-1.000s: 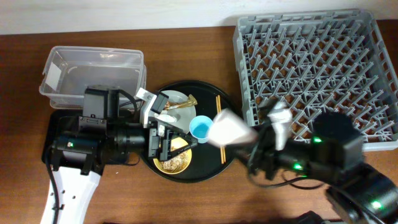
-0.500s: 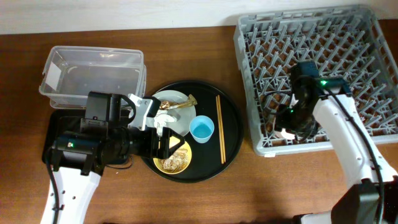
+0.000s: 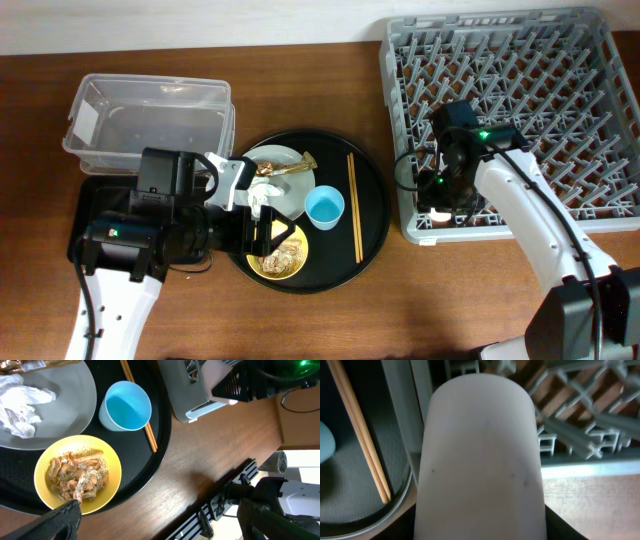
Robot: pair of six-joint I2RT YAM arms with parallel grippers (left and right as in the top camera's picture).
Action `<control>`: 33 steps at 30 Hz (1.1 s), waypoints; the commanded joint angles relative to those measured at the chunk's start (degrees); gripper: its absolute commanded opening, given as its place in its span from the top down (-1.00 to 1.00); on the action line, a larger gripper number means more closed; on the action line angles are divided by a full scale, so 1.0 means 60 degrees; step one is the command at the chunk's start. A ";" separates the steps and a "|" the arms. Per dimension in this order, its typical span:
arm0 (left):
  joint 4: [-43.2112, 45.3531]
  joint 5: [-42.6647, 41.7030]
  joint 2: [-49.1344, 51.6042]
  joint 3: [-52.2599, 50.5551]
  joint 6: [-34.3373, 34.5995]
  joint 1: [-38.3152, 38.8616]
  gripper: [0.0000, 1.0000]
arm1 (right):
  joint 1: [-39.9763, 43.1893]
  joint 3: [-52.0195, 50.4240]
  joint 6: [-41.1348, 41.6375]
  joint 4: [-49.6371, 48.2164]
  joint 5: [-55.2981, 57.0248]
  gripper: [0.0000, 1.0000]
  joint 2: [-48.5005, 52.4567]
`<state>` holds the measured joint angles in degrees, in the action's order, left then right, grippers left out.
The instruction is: Sort waste into correct bins and load items into the dishwasher rack
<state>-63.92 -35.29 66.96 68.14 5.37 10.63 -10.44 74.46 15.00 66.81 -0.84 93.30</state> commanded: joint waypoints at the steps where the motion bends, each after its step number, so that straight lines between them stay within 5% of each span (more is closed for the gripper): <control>1: -0.0197 0.0036 -0.0091 0.0055 -0.0131 0.0011 -0.98 | 0.0000 -0.0047 0.0084 -0.0208 0.0295 0.04 0.0036; 2: -0.0248 0.0036 -0.0091 0.0055 -0.0135 0.0011 -0.98 | 0.0000 -0.0047 0.0357 0.0000 0.0372 -0.56 0.0036; 3: -0.0248 0.0036 -0.0091 0.0055 -0.0135 0.0011 -0.98 | 0.0000 -0.0047 0.0619 0.0193 0.0517 -0.64 0.0036; 8: -0.0237 0.0160 -0.0091 0.0055 -0.0197 0.0011 -0.98 | -0.0011 0.0346 0.0623 0.0401 0.0426 -0.57 -0.0459; 11: 0.0098 0.2171 -0.0047 0.0004 -0.0153 0.0229 -0.89 | -0.0401 0.0739 0.0688 0.0404 -0.1086 -0.54 -0.2754; 14: 0.1424 0.3901 0.0976 -0.0463 0.0736 0.1472 -0.79 | -0.2874 0.0710 0.2091 -0.0015 0.0007 -0.59 -0.5858; 16: 0.2849 0.4051 0.2029 -0.0463 0.0882 0.2095 -0.79 | -0.3894 0.0590 0.2087 0.0047 0.0444 -0.64 -0.6178; 22: 0.4972 0.4940 0.5329 -0.0463 0.1330 0.3060 0.11 | -0.4018 0.0576 0.2594 0.0608 0.0142 -0.61 -0.5253; 23: 0.5005 0.4940 0.5523 -0.0459 0.1643 0.3056 0.85 | -0.4018 0.0576 0.2590 0.0659 0.0153 -0.61 -0.5235; 24: 0.4852 0.4925 0.5431 -0.0335 0.1843 0.3056 1.00 | -0.4018 0.0576 0.2590 0.0659 0.0157 -0.61 -0.5238; 26: 0.3967 0.4885 0.4816 0.0244 0.1858 0.3020 0.99 | -0.4007 0.0576 0.2590 0.0729 0.0291 -0.70 -0.5176; 28: 0.2987 0.4146 0.3840 0.0794 0.1847 0.2688 0.99 | -0.4007 0.0572 0.2586 0.0882 0.0288 -0.74 -0.4754; 31: 0.1541 -0.0998 0.2106 0.0860 0.0229 0.0601 0.99 | -0.4011 0.0572 0.0885 0.0248 -0.0714 -0.73 -0.3876; 33: 0.0295 -0.4728 0.1719 0.0860 -0.1636 -0.1071 1.00 | -0.4011 0.0572 -0.1359 -0.1140 -0.3355 -0.76 -0.3767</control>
<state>-57.56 -37.41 78.67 72.69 7.75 11.27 -34.24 77.52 20.62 64.53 -6.33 70.81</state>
